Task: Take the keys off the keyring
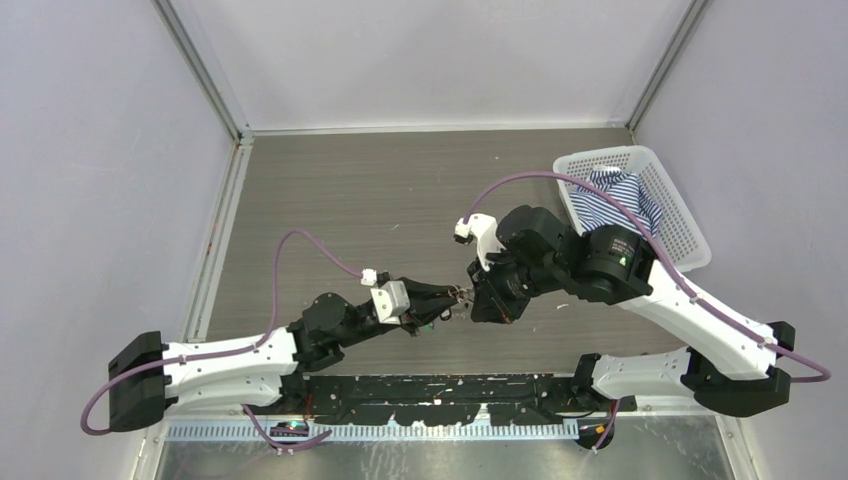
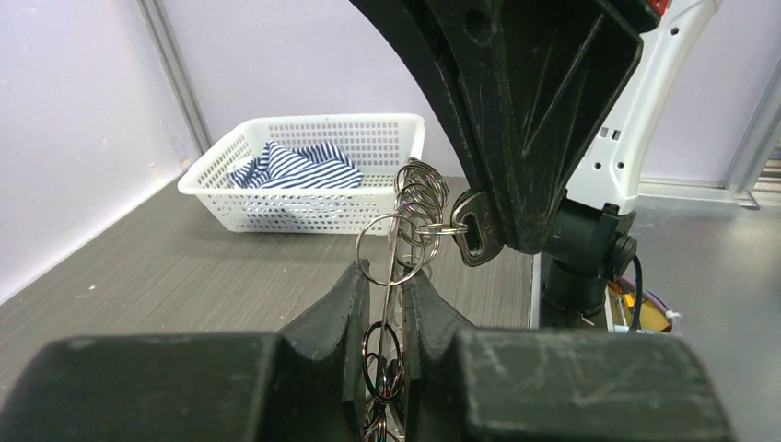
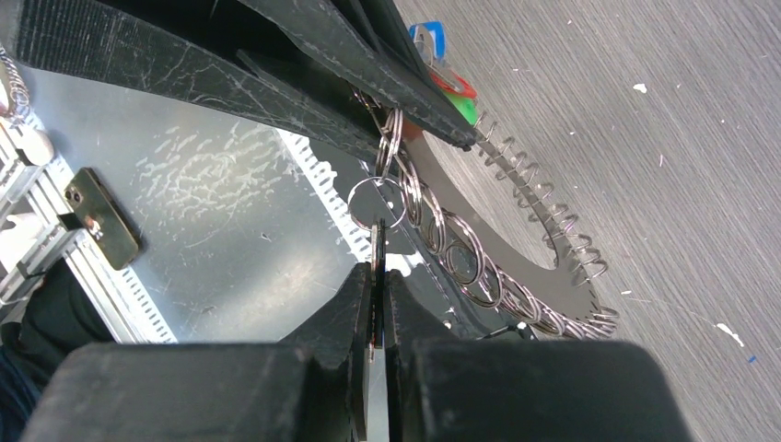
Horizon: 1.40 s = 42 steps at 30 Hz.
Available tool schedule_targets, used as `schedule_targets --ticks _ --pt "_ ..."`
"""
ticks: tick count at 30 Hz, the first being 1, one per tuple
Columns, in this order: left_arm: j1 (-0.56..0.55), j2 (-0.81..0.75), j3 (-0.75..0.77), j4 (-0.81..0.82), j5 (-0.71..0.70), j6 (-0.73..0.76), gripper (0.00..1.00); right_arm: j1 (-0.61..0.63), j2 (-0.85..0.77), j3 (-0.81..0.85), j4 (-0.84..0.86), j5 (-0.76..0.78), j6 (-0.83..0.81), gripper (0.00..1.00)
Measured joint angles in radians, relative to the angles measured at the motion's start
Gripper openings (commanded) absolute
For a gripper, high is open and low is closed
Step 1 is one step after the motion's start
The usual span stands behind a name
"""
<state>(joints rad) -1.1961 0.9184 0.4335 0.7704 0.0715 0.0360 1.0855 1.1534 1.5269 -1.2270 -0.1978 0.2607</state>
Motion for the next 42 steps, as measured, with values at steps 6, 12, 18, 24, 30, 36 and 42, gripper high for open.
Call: schedule_targets --ticks 6,12,18,24,30,36,42 --pt "-0.003 -0.024 -0.005 -0.001 -0.021 -0.029 0.00 0.028 0.000 -0.001 0.025 0.031 0.008 0.01" --pt "-0.006 -0.038 -0.010 -0.003 -0.029 -0.063 0.00 0.070 0.000 -0.013 0.047 0.076 0.011 0.01" --pt "0.000 -0.045 -0.010 -0.011 -0.041 -0.105 0.00 0.083 0.000 -0.023 0.059 0.100 0.023 0.01" --pt "0.005 -0.050 -0.010 -0.039 -0.045 -0.114 0.00 0.108 0.003 -0.029 0.072 0.132 0.030 0.01" --pt "0.007 -0.032 -0.010 -0.041 -0.051 -0.111 0.00 0.110 0.016 -0.003 0.043 0.150 0.029 0.01" --pt "0.017 -0.021 -0.010 -0.038 -0.021 -0.106 0.00 0.115 0.030 0.063 -0.008 0.197 0.026 0.01" --pt "0.027 -0.020 0.005 -0.011 0.016 -0.103 0.00 0.122 0.045 0.128 -0.025 0.195 0.008 0.01"
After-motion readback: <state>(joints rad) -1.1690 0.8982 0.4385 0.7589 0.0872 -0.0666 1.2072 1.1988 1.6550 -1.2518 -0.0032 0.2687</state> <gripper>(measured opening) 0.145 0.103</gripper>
